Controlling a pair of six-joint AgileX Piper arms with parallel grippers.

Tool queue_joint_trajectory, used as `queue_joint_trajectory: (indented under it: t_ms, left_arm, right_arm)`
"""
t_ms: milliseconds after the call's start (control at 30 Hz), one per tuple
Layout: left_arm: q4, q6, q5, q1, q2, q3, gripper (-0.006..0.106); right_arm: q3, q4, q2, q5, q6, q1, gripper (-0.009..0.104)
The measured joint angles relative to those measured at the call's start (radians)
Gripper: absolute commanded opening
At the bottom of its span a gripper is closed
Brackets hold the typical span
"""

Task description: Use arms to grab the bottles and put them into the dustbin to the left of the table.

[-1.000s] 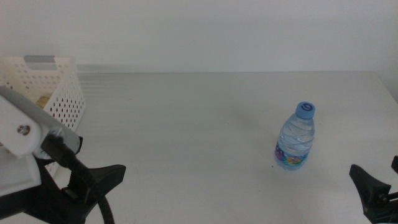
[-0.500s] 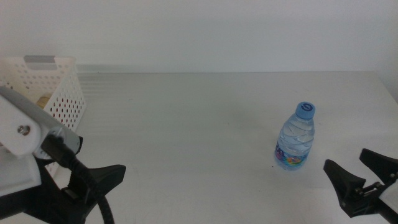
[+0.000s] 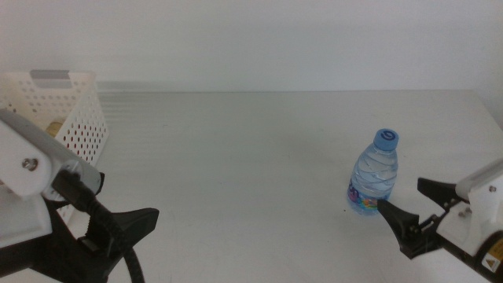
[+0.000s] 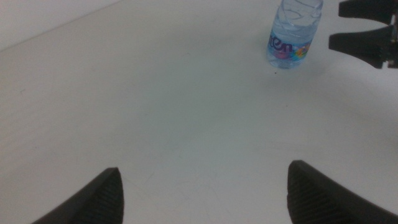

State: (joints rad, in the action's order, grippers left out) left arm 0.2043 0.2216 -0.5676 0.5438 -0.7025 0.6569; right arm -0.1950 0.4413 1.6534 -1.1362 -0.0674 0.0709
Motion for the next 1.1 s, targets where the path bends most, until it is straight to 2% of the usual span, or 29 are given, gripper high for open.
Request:
queue_joint_trajectory:
  t_ms: [533, 633, 733, 833, 967, 1000, 1100]
  left_arm:
    - [0.000, 0.000, 0.000, 0.000, 0.000, 0.000, 0.082]
    - [0.000, 0.000, 0.000, 0.000, 0.000, 0.000, 0.082]
    - [0.000, 0.000, 0.000, 0.000, 0.000, 0.000, 0.082]
    - [0.000, 0.000, 0.000, 0.000, 0.000, 0.000, 0.082]
    - [0.000, 0.000, 0.000, 0.000, 0.000, 0.000, 0.082]
    - [0.000, 0.000, 0.000, 0.000, 0.000, 0.000, 0.082]
    - [0.000, 0.000, 0.000, 0.000, 0.000, 0.000, 0.082]
  right_arm:
    - [-0.212, 0.056, 0.142, -0.008, -0.064, 0.020, 0.086]
    - [-0.244, 0.058, 0.174, -0.008, -0.064, 0.044, 0.082]
    - [-0.256, 0.048, 0.195, -0.014, -0.064, 0.055, 0.072]
    - [-0.256, 0.024, 0.208, -0.011, -0.064, 0.061, 0.050]
    - [-0.256, 0.022, 0.209, -0.012, -0.066, 0.063, 0.003]
    - [-0.256, 0.027, 0.209, -0.012, -0.070, 0.063, 0.000]
    - [-0.256, 0.030, 0.208, -0.009, -0.088, 0.078, 0.000]
